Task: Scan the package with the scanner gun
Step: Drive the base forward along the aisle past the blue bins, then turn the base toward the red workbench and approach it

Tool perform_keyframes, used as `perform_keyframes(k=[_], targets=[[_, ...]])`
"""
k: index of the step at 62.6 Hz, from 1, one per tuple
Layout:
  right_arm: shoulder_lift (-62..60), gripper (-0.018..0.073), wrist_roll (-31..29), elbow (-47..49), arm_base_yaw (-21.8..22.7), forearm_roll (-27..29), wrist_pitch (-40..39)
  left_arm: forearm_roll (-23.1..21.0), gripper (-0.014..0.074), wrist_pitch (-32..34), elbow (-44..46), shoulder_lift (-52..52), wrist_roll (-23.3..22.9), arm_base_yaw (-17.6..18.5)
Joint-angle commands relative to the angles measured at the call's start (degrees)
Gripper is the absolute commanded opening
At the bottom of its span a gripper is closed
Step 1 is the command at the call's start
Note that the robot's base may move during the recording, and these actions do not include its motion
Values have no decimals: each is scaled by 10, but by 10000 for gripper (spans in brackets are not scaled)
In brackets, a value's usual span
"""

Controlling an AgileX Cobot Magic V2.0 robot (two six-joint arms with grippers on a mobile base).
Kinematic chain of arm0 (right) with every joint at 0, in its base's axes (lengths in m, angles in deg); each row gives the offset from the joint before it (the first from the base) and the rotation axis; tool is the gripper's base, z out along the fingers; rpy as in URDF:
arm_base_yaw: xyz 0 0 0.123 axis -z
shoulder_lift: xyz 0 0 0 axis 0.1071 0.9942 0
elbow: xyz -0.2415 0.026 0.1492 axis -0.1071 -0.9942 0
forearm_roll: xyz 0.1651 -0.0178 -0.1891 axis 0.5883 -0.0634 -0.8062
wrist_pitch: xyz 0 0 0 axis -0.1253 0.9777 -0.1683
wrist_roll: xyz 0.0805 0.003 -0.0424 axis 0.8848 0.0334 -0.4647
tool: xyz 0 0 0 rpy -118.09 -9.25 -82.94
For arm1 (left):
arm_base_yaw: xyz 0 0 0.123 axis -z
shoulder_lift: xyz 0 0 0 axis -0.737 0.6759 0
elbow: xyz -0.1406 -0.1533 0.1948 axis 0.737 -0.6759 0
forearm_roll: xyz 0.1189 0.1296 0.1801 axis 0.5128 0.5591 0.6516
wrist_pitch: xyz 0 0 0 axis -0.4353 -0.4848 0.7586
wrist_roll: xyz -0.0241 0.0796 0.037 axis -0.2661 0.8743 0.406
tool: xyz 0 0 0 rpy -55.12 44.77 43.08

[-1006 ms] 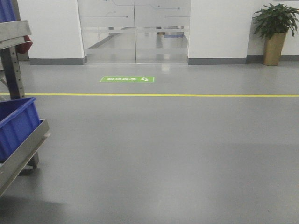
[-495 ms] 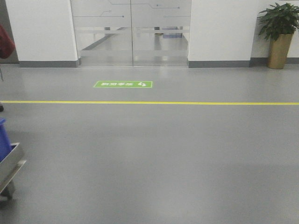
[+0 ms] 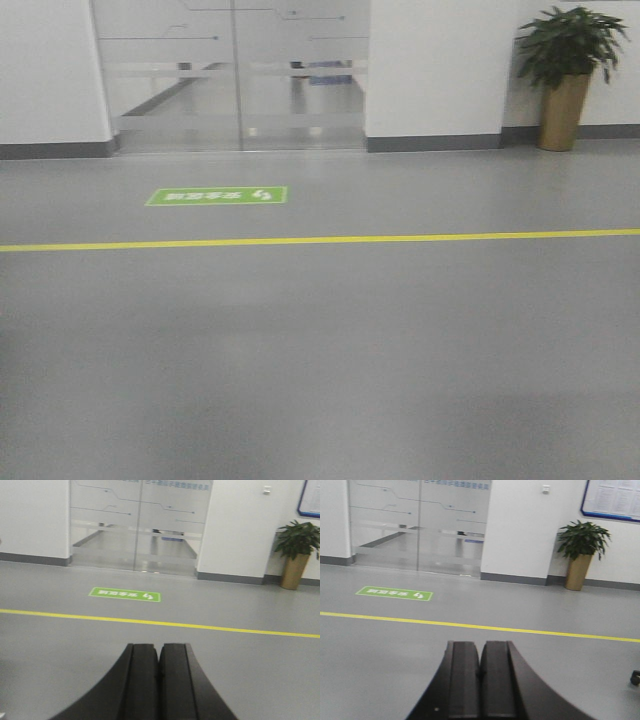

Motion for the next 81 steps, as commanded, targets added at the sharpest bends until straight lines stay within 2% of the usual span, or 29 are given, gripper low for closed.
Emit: perform_keyframes(k=[1, 81], targets=[[-2, -167, 0, 0, 1, 2, -10, 0, -111, 11, 2, -2, 3, 2], [-2, -167, 0, 0, 1, 2, -10, 0, -111, 11, 2, -2, 3, 2]])
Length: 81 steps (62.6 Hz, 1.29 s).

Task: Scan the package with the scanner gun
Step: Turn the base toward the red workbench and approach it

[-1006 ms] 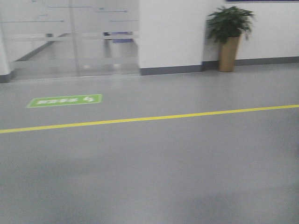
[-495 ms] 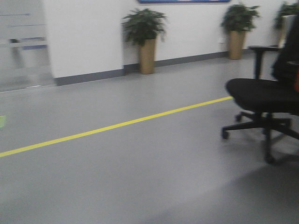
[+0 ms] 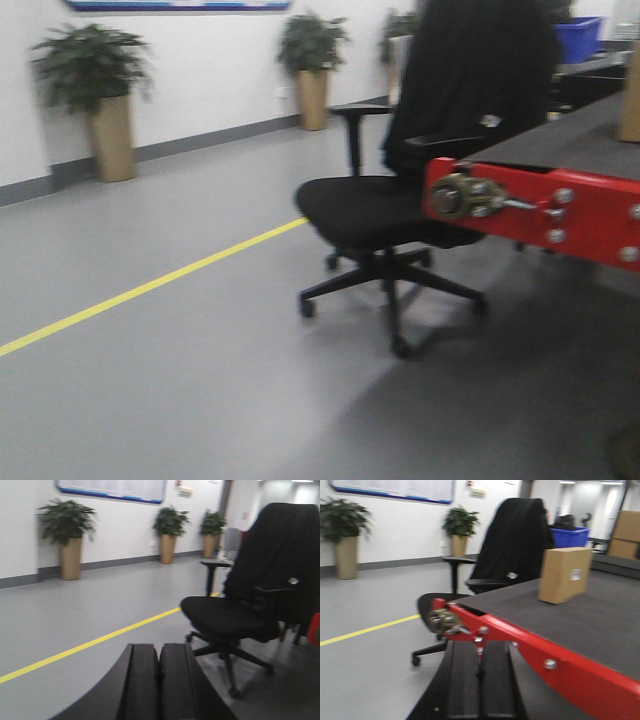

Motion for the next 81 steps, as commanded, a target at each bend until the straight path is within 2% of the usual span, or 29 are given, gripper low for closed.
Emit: perform_keyframes(k=[1, 81], targets=[[-2, -167, 0, 0, 1, 2, -10, 0, -111, 11, 2, -2, 3, 2], [-2, -167, 0, 0, 1, 2, -10, 0, -111, 11, 2, -2, 3, 2]])
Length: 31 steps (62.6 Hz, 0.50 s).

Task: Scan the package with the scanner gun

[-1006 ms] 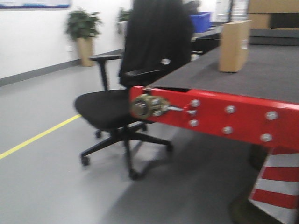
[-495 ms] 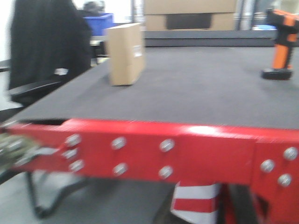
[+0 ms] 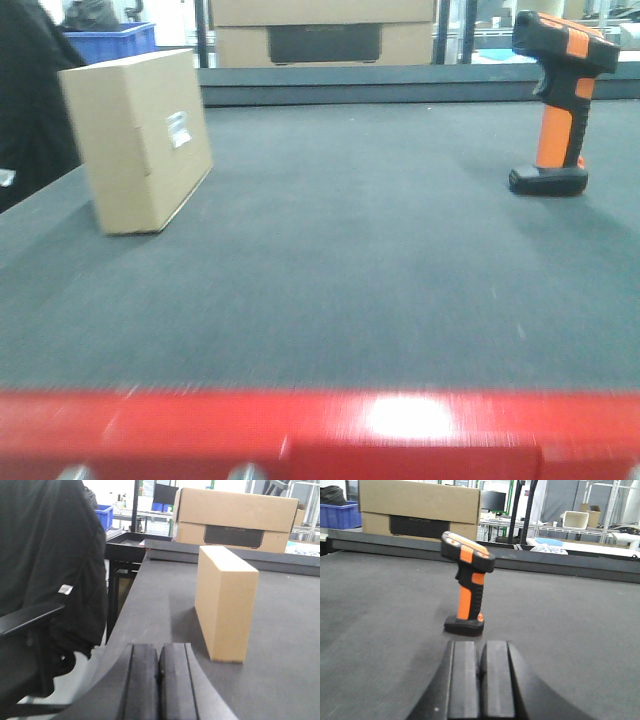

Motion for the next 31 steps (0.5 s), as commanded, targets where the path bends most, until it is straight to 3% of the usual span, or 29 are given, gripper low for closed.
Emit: perform_keyframes(k=[1, 31], targets=[[-2, -167, 0, 0, 1, 2, -10, 0, -111, 11, 2, -2, 3, 2], [-2, -167, 0, 0, 1, 2, -10, 0, -111, 11, 2, -2, 3, 2]])
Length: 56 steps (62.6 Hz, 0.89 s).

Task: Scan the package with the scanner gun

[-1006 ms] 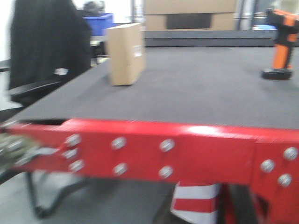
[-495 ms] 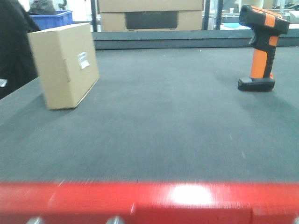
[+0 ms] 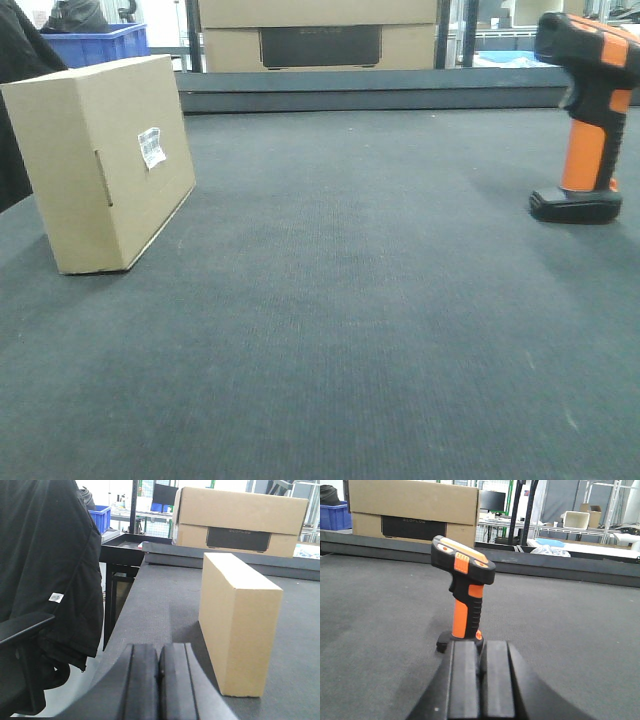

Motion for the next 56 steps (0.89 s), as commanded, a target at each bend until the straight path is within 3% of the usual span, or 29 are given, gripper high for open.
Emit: perform_keyframes(k=[1, 37, 42, 49, 56], targets=[[-2, -167, 0, 0, 1, 2, -10, 0, -111, 11, 2, -2, 3, 2], [-2, -167, 0, 0, 1, 2, -10, 0, -111, 11, 2, -2, 3, 2], [-2, -167, 0, 0, 1, 2, -10, 0, -111, 23, 2, -2, 3, 2], [-2, -167, 0, 0, 1, 2, -10, 1, -111, 88, 2, -2, 3, 2], [-2, -167, 0, 0, 1, 2, -10, 1, -111, 13, 47, -2, 3, 4]])
